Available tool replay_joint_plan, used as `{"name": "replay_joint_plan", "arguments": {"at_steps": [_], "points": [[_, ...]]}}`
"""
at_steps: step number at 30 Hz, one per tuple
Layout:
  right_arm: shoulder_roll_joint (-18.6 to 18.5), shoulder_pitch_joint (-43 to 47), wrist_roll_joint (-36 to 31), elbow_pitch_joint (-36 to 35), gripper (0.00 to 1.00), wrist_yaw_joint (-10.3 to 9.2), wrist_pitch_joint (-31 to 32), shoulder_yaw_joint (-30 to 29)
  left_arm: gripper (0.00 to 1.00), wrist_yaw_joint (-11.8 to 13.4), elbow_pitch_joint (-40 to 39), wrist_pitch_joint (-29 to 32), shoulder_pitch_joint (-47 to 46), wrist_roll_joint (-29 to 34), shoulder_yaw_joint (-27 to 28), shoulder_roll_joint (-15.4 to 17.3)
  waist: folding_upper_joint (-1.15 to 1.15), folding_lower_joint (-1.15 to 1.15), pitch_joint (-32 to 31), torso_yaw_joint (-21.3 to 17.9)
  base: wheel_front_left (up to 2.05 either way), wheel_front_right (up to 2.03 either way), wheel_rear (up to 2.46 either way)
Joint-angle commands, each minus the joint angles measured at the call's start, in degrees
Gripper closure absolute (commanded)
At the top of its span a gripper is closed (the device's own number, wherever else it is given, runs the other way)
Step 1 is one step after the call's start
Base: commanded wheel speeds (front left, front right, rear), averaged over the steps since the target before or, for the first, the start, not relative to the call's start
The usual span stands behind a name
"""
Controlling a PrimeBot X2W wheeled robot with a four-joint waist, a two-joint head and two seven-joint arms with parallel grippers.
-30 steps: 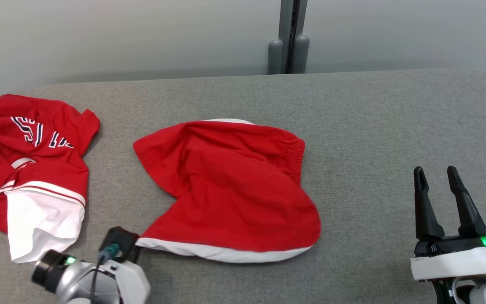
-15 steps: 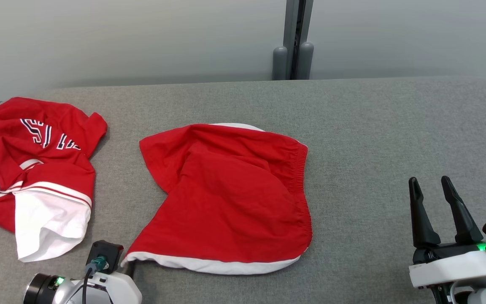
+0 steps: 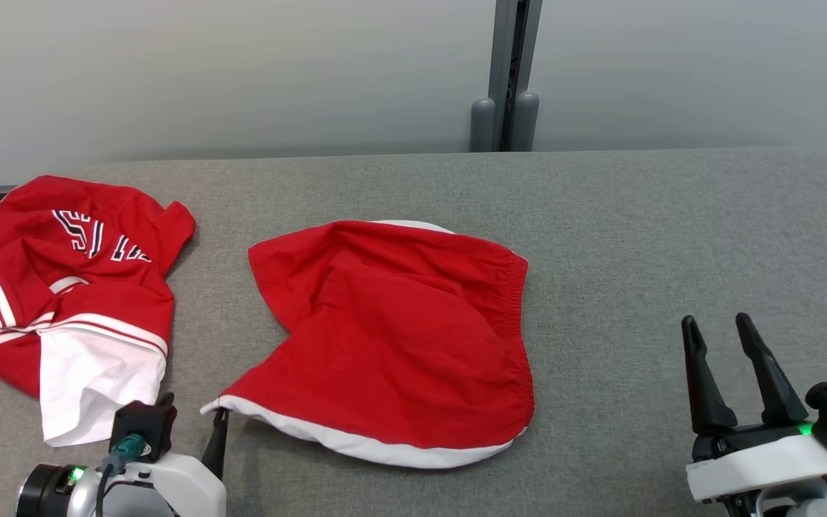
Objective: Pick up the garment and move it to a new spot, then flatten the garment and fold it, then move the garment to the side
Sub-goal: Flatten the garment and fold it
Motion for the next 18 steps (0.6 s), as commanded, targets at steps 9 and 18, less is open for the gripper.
{"name": "replay_joint_plan", "arguments": {"at_steps": [9, 18], "points": [[-0.64, 0.01, 0.56, -0.13, 0.00, 0.14, -0.17, 1.10, 0.00, 3.41, -7.56, -0.33, 2.42, -1.33, 3.99, 2.32, 0.00, 0.00, -0.29, -0.01, 0.00, 0.00, 0.00], [-0.58, -0.02, 0.55, -0.21, 0.00, 0.14, -0.17, 0.81, 0.00, 5.55, -14.06, -1.96, 4.49, -2.60, 7.78, 3.94, 0.00, 0.00, -0.70, 0.52, 0.00, 0.00, 0.00]]}}
